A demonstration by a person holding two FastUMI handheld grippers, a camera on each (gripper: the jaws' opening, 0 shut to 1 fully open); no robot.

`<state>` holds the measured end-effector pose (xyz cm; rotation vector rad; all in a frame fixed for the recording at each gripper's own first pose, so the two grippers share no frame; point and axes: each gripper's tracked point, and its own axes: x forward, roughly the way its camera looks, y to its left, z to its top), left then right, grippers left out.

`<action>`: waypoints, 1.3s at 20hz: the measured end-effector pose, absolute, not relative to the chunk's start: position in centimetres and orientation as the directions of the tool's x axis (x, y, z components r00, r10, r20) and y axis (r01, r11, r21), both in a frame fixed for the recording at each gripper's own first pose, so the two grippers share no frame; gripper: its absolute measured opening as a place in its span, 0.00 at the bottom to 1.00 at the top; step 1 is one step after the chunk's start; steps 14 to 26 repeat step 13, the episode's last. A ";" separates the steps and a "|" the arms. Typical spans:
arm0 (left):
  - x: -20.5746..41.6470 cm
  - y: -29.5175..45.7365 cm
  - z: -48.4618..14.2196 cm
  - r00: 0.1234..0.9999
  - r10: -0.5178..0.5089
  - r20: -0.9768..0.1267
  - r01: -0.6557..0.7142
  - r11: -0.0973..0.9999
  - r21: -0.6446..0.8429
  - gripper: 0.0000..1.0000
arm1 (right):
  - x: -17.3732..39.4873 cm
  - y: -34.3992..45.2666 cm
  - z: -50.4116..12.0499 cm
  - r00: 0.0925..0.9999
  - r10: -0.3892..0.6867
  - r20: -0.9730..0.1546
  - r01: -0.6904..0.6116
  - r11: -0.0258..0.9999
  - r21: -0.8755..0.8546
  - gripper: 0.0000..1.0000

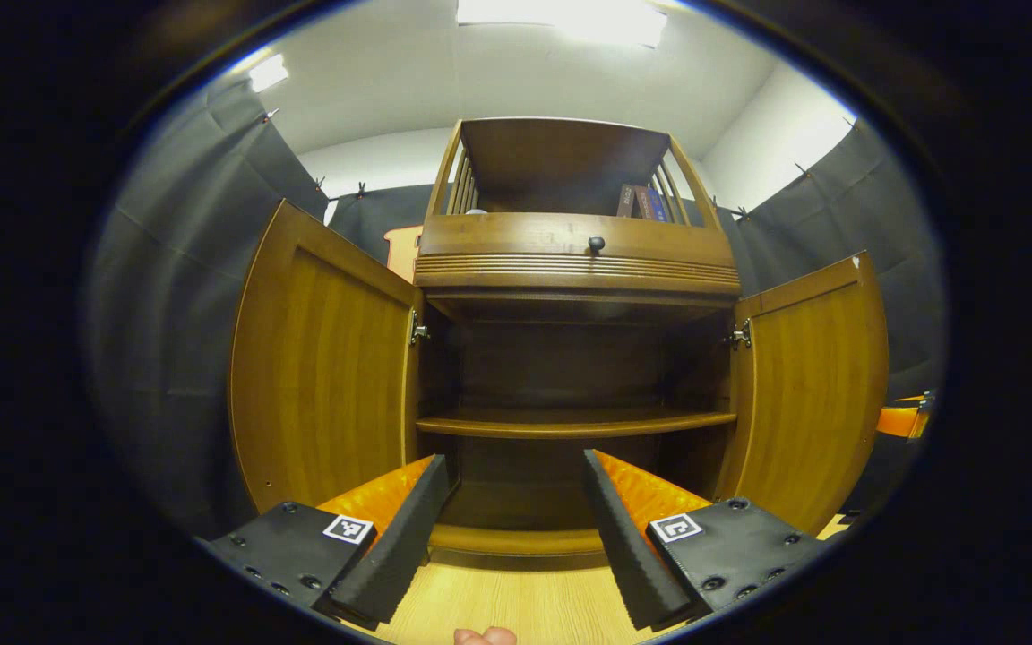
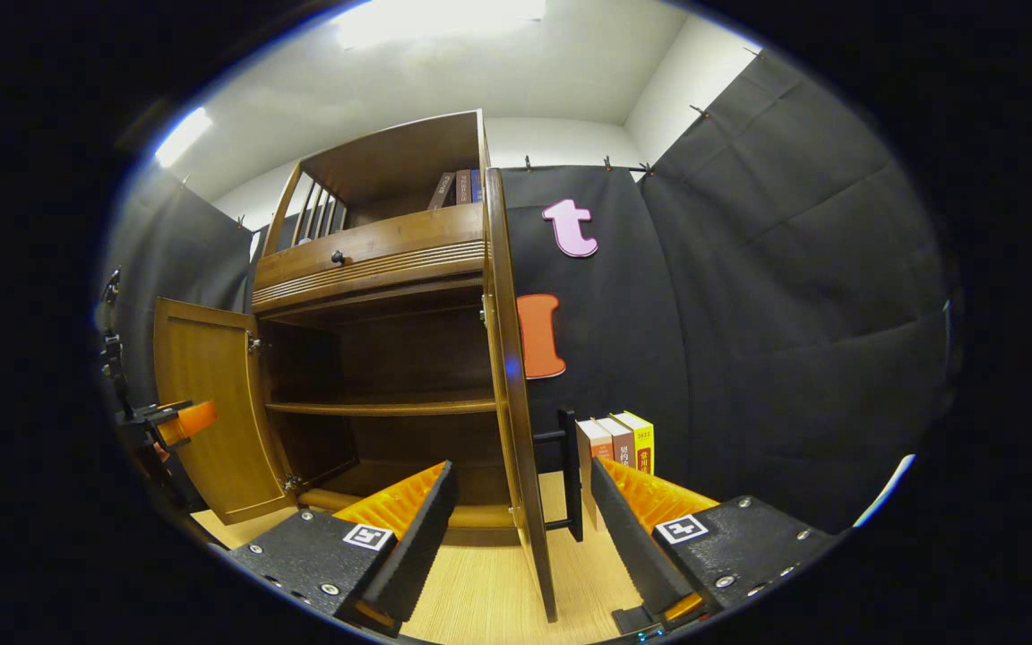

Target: Open the right door of the double-door shoe cabinet with the right hand, and open the left door with the left hand.

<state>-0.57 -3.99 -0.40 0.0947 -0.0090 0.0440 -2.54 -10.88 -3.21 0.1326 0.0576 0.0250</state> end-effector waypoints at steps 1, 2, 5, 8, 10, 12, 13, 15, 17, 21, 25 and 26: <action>-0.6 -4.0 -0.8 0.999 0.042 0.000 -0.042 0.995 0.090 0.93 | -2.7 -10.7 -3.3 0.998 0.032 -0.058 -0.024 0.991 0.135 0.91; -0.9 -3.8 -0.9 0.999 0.044 -0.008 -0.044 0.995 0.085 0.93 | -2.8 -10.5 -3.2 0.998 0.033 -0.060 -0.025 0.991 0.135 0.91; -1.1 -3.2 -1.0 0.998 0.055 -0.013 -0.054 0.996 0.072 0.93 | -2.8 -10.3 -3.3 0.997 0.036 -0.064 -0.028 0.991 0.129 0.91; -1.2 -2.6 -0.9 0.998 0.063 -0.016 -0.061 0.996 0.060 0.93 | -2.9 -10.0 -3.1 0.997 0.041 -0.064 -0.033 0.991 0.131 0.91; -1.4 -2.1 -1.0 0.997 0.072 -0.021 -0.071 0.996 0.047 0.96 | -2.9 -9.8 -3.1 0.997 0.047 -0.065 -0.038 0.990 0.136 0.91; -1.4 -1.7 -1.0 0.997 0.080 -0.019 -0.079 0.996 0.037 0.96 | -2.9 -9.8 -3.0 0.997 0.042 -0.060 -0.034 0.991 0.129 0.91; -1.4 -1.5 -0.8 0.996 0.083 -0.016 -0.082 0.996 0.039 0.96 | -2.9 -9.9 -3.2 0.997 0.038 -0.060 -0.030 0.992 0.120 0.91; -1.4 -1.5 -0.8 0.996 0.083 -0.016 -0.082 0.996 0.039 0.96 | -2.9 -9.9 -3.2 0.997 0.038 -0.060 -0.030 0.992 0.120 0.91; -1.4 -1.5 -0.8 0.996 0.083 -0.016 -0.082 0.996 0.039 0.96 | -2.9 -9.9 -3.2 0.997 0.038 -0.060 -0.030 0.992 0.120 0.91; -1.4 -1.5 -0.8 0.996 0.083 -0.016 -0.082 0.996 0.039 0.96 | -2.9 -9.9 -3.2 0.997 0.038 -0.060 -0.030 0.992 0.120 0.91; -1.4 -1.5 -0.8 0.996 0.083 -0.016 -0.082 0.996 0.039 0.96 | -2.9 -9.9 -3.2 0.997 0.038 -0.060 -0.030 0.992 0.120 0.91; -1.4 -1.5 -0.8 0.996 0.083 -0.016 -0.082 0.996 0.039 0.96 | -2.9 -9.9 -3.2 0.997 0.038 -0.060 -0.030 0.992 0.120 0.91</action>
